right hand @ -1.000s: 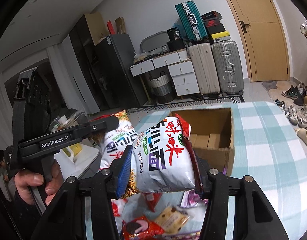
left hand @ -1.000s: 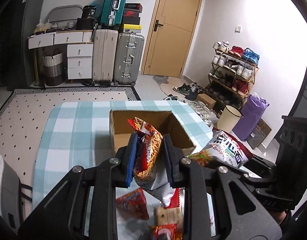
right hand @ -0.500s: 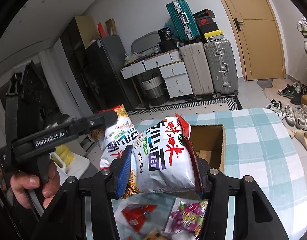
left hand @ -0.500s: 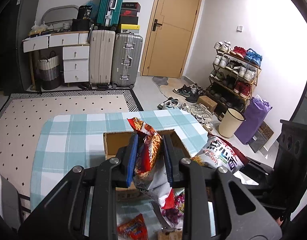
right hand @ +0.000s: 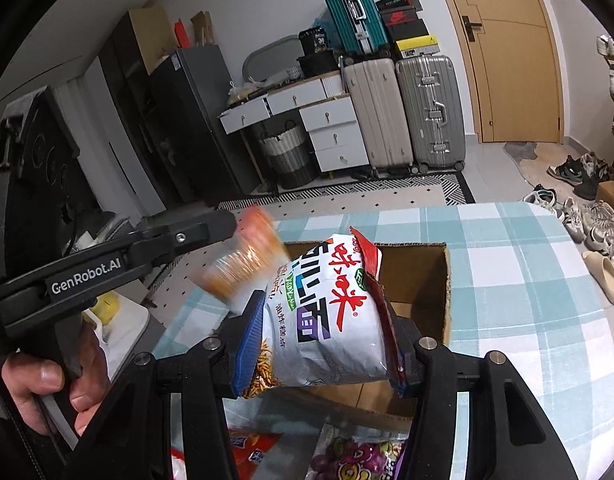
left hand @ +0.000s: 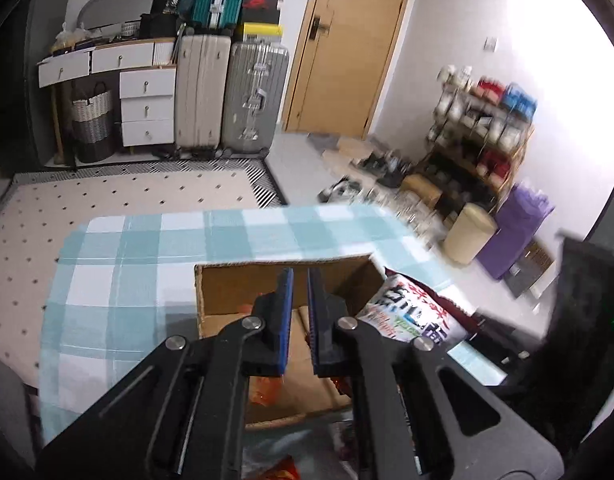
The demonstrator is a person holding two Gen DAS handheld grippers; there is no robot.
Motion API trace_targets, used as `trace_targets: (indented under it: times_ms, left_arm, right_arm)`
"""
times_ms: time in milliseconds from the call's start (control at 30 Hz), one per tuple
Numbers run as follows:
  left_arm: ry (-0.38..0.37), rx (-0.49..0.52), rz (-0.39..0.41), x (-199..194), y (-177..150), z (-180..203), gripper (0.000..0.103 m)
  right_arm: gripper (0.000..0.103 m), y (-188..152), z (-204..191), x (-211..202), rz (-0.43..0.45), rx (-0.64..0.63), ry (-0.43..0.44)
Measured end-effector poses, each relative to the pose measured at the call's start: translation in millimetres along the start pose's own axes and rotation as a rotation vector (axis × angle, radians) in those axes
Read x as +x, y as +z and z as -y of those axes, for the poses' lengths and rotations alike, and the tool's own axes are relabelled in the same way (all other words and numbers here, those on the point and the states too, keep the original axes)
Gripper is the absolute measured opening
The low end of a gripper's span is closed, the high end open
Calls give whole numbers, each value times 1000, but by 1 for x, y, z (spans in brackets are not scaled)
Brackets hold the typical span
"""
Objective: Organize snacks
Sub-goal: 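Open the left tool over the box while the right tool drops the white bag in, then withdraw both open tools from the box back toward the snack pile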
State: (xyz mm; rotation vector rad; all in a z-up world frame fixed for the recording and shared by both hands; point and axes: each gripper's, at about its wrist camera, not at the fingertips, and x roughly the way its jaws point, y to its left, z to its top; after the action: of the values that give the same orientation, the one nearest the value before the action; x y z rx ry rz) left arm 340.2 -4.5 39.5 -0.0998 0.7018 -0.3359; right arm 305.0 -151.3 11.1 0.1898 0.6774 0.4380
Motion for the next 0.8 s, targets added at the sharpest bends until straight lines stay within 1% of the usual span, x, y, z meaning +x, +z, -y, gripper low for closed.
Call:
trace_targets:
  times_ms: [33, 67, 100, 133, 167, 233, 367, 433, 567, 600, 633, 700, 767, 800]
  left_arm:
    - [0, -14, -4, 6, -1, -2, 5]
    - [-5, -20, -7, 9, -2, -4, 5]
    - [-4, -18, -12, 12, -4, -5, 5]
    - [5, -15, -14, 12, -6, -5, 5]
    - [7, -12, -11, 11, -7, -6, 5]
    - [11, -5, -4, 8, -10, -7, 6]
    - [24, 3, 18, -8, -14, -5, 8]
    - [31, 8, 30, -22, -16, -3, 11]
    - [50, 15, 45, -50, -20, 1, 12]
    - [50, 15, 48, -56, -22, 2, 14]
    - [52, 14, 52, -64, -23, 3, 19]
    - [55, 21, 55, -76, -28, 6, 22]
    - [63, 30, 57, -89, -32, 11, 23]
    - [68, 34, 58, -96, -35, 13, 26]
  right_arm:
    - [59, 1, -1, 6, 6, -25, -27]
    - [66, 1, -2, 9, 15, -41, -69]
    - [90, 2, -2, 10, 24, -50, -104]
    - [99, 1, -4, 8, 48, -69, -129]
    - [99, 0, -6, 5, 66, -89, -123]
    - [99, 0, -11, 0, 74, -121, -116]
    - [99, 1, -18, -17, 107, -130, -101]
    - [99, 4, -23, -26, 120, -131, -98]
    - [99, 2, -33, -47, 143, -142, -91]
    - [99, 1, -35, -53, 147, -144, -90]
    - [99, 0, -39, -60, 152, -149, -89]
    - [99, -2, -42, -70, 159, -151, -85]
    - [99, -6, -46, -82, 165, -147, -71]
    - [99, -8, -47, -87, 168, -142, -69]
